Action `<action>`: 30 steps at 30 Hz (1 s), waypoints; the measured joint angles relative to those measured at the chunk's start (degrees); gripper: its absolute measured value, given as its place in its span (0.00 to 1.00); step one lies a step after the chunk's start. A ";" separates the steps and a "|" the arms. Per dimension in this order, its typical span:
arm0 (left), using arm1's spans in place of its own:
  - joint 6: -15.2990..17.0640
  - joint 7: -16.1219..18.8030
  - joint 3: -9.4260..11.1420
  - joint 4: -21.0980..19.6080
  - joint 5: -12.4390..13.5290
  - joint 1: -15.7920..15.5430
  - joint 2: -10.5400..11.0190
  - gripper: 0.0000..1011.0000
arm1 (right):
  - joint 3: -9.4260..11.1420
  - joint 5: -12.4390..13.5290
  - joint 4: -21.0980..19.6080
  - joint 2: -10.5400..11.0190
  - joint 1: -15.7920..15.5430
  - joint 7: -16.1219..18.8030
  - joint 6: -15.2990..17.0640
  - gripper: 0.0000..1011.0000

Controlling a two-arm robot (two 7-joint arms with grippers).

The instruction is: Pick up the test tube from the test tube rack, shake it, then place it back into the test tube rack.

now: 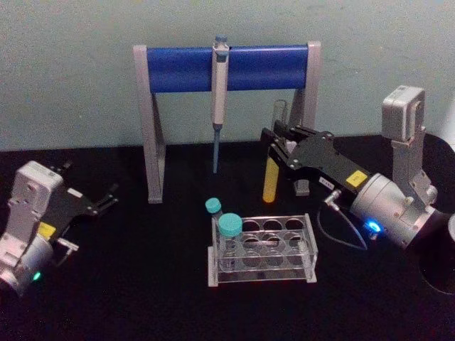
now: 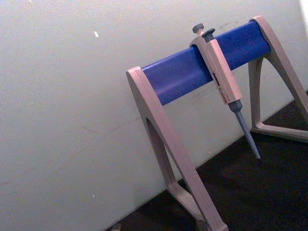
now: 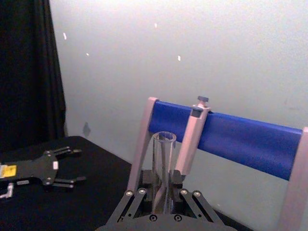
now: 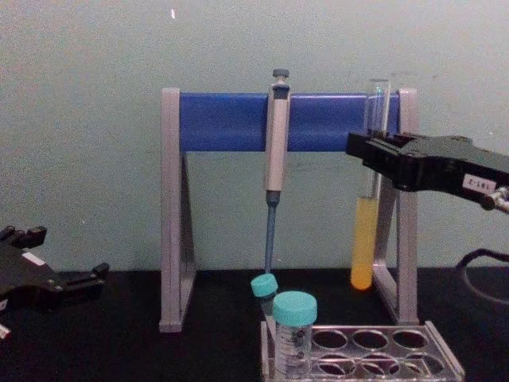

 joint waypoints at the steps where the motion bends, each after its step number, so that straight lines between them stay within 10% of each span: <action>1: 0.00 0.00 0.00 0.00 0.00 0.00 0.00 0.99 | 0.14 -0.14 0.08 -0.02 0.00 -0.27 0.14 0.23; 17: 0.00 0.00 0.00 0.00 0.00 0.00 0.00 0.99 | 3.56 -0.51 -5.42 3.49 -6.62 -1.88 2.17 0.23; 30: 0.00 0.00 0.00 0.00 0.00 0.00 0.00 0.99 | -0.29 0.90 -3.68 1.22 -4.45 1.31 2.04 0.23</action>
